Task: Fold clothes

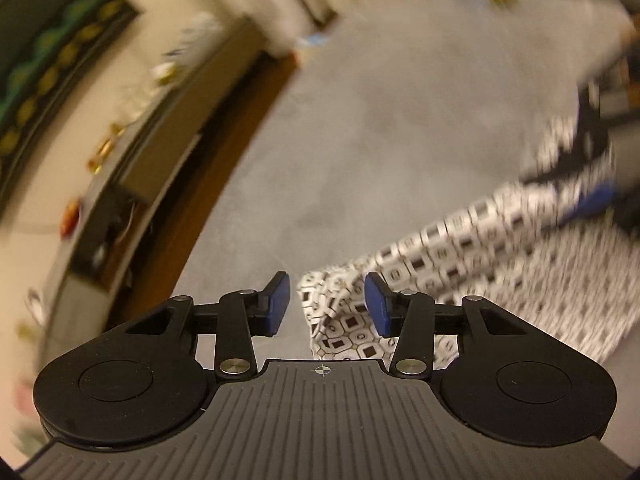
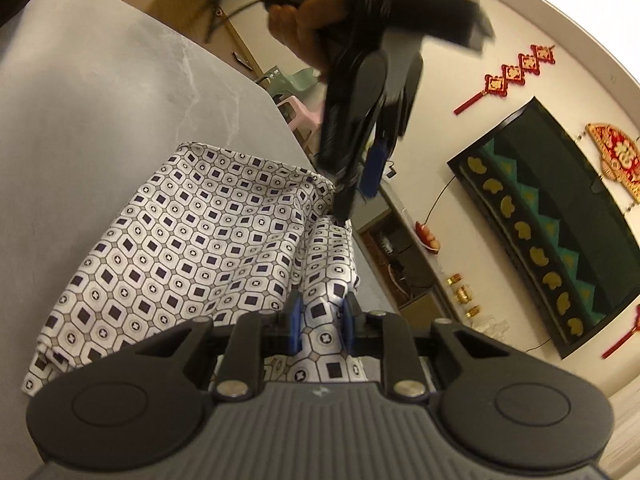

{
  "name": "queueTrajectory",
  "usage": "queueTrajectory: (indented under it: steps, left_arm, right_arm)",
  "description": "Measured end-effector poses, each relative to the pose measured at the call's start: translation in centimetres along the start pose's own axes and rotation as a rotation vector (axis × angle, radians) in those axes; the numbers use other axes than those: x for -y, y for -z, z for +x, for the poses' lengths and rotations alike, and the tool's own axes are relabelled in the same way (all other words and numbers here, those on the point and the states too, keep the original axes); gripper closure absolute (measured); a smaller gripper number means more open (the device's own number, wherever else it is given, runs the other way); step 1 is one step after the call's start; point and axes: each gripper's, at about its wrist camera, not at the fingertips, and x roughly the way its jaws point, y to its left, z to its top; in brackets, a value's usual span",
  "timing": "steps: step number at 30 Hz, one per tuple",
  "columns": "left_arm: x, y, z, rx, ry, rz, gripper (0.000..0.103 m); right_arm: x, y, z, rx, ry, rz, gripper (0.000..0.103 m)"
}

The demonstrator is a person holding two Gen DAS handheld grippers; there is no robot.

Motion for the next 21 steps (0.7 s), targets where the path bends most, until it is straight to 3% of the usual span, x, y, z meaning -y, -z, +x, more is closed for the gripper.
queueTrajectory:
  steps: [2,3,7,8,11,13,16,17,20,21]
  left_arm:
    - [0.4,-0.5,1.0,-0.018,0.013,0.057,0.073]
    - [0.5,-0.7,1.8,-0.035,0.030,0.069,0.103]
    - [-1.7,-0.5,3.3,-0.080,0.078,-0.034,0.103]
    - [-3.2,-0.1,3.2,-0.075,0.106,-0.132,0.103]
    - [-9.1,3.3,2.6,-0.039,0.251,-0.583,0.103]
    - [-11.6,6.3,3.0,-0.043,0.290,-0.839,0.103]
    - [-12.6,9.3,4.1,-0.073,0.350,-1.100,0.103]
    - [-12.8,10.1,4.6,-0.086,0.348,-1.178,0.103]
    - [-14.9,12.1,5.2,-0.115,0.232,-1.355,0.103]
    - [-15.4,12.3,4.7,-0.094,0.216,-1.367,0.103]
  right_arm:
    - [-0.2,0.2,-0.1,0.011,0.007,-0.024,0.083]
    - [-0.3,0.2,-0.2,0.017,0.006,-0.031,0.083]
    - [-0.2,0.1,-0.4,0.040,0.013,-0.049,0.084]
    - [-0.2,0.2,-0.5,0.041,0.016,-0.050,0.084]
    - [0.0,0.5,-0.4,0.036,0.023,-0.048,0.084]
    - [0.2,0.7,0.0,0.022,0.033,-0.037,0.084]
    - [0.2,0.9,0.3,0.017,0.048,-0.045,0.085]
    - [0.0,0.8,0.3,0.020,0.058,-0.063,0.085]
    - [-0.6,0.5,0.1,0.023,0.069,-0.104,0.085]
    - [-0.7,0.6,0.1,0.022,0.072,-0.111,0.085]
